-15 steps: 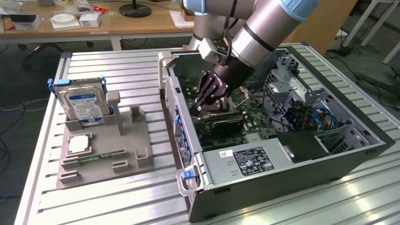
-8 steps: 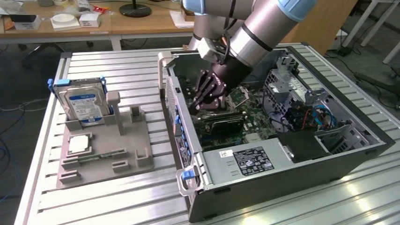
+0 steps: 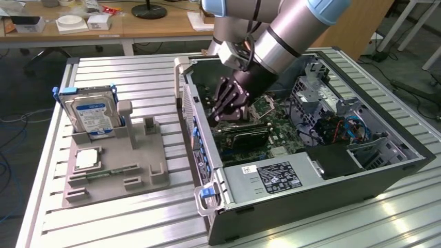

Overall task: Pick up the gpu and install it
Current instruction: 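Press down on the gpu until it lock into place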

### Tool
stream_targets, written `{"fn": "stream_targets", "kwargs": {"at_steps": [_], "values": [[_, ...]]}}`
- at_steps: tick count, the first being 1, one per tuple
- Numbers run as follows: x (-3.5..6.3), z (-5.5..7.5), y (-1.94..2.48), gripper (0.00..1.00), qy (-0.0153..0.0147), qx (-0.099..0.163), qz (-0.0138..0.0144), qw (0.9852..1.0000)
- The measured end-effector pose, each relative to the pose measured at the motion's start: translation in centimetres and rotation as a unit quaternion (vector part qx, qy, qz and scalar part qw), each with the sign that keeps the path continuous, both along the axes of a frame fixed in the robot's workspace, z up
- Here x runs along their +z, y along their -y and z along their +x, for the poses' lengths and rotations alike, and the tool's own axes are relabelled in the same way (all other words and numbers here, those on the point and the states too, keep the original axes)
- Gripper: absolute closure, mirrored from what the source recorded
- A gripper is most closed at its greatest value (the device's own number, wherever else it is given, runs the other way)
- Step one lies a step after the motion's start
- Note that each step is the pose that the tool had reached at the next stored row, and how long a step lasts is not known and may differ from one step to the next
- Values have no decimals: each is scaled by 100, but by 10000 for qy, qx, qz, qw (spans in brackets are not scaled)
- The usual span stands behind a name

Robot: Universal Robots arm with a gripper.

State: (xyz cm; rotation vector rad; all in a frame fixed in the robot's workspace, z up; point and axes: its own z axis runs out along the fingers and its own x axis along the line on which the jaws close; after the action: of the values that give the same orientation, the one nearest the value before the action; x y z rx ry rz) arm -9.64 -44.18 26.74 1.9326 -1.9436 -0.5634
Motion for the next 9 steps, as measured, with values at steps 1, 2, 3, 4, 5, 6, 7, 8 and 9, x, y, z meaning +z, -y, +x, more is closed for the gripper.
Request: {"fn": "stream_targets", "kwargs": {"at_steps": [1,2,3,4,5,6,7,8,9], "values": [[1,0,9,90,0,0,-1,10000],[1,-1,21,90,0,0,-1,10000],[0,-3,32,90,0,0,-1,10000],[0,-4,42,90,0,0,0,10000],[0,-7,48,90,0,-1,-1,10000],[0,-7,50,90,0,-1,0,10000],[0,-7,50,90,0,-1,-1,10000],[0,-7,50,90,0,0,-1,10000],[-2,-6,50,90,0,0,-1,10000]]}}
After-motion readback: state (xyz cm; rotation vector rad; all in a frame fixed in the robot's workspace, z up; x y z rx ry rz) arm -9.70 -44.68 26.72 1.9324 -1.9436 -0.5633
